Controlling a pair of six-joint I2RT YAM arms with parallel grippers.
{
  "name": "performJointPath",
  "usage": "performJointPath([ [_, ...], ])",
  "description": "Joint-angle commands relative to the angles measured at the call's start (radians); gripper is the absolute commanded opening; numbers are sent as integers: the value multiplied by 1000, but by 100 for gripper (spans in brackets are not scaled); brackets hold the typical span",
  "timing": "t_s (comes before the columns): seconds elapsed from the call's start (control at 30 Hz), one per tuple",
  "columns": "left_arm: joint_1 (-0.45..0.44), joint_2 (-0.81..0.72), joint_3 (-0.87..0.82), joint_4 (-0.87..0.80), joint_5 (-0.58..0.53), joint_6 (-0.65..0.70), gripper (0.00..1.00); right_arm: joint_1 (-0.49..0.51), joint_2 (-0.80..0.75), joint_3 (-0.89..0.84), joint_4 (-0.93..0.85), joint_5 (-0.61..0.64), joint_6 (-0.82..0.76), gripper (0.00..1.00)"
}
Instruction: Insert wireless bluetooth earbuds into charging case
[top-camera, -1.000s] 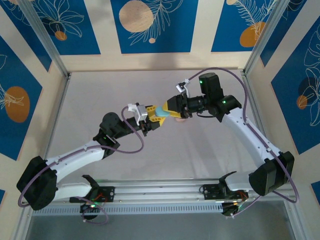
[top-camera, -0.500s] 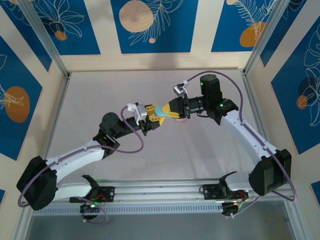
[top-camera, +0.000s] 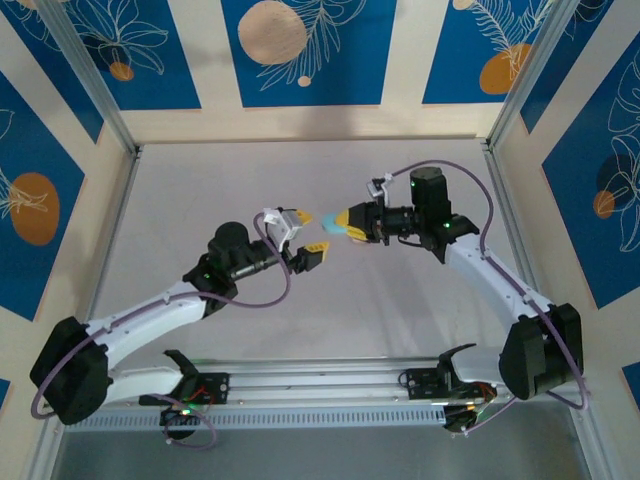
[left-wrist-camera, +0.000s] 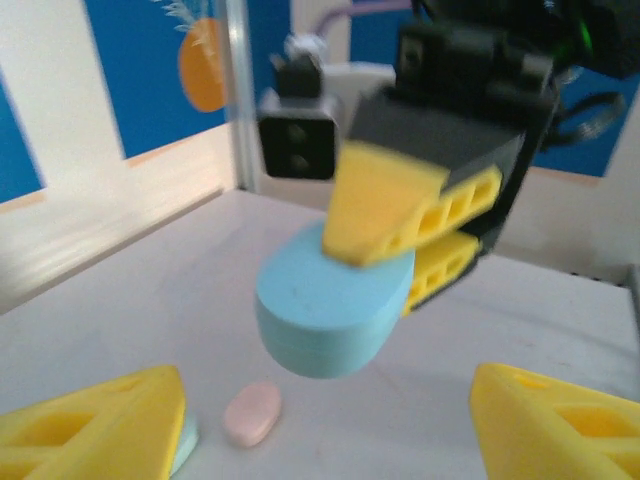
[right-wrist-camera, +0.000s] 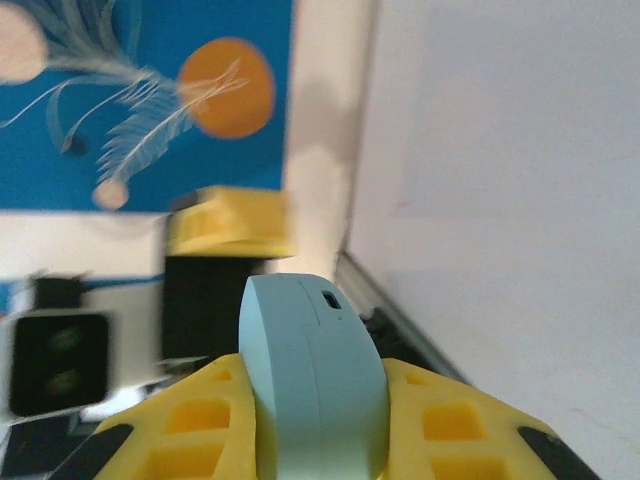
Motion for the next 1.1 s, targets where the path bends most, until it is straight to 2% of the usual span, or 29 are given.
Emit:
performJointPath([
  [0.0,-4,-83,-29,-78,-150,33,74,-7,81,-81,0,165,-19,16],
  [0.13,-4,-149,-41,-152,-291,31,74,35,237,-120,119,187,16,18],
  [0.2,-4,-174,-42,-180,-326,34,74,56,299,-126,164,202,37,19],
  [0.37,-3,-220,-68,-187,-365,26,75,93,409,-107,203,293,44,19],
  [0.67,-3,-226,-68,-188,-370,21,77,113,524,-58,161,342,8,23],
  [0.93,-2,-215,-68,-181,-389,19,79,89,441,-53,-74,453,-76,53],
  [1.07,-1,-204,-66,-190,-411,17,83,64,329,-42,-209,541,-143,60],
])
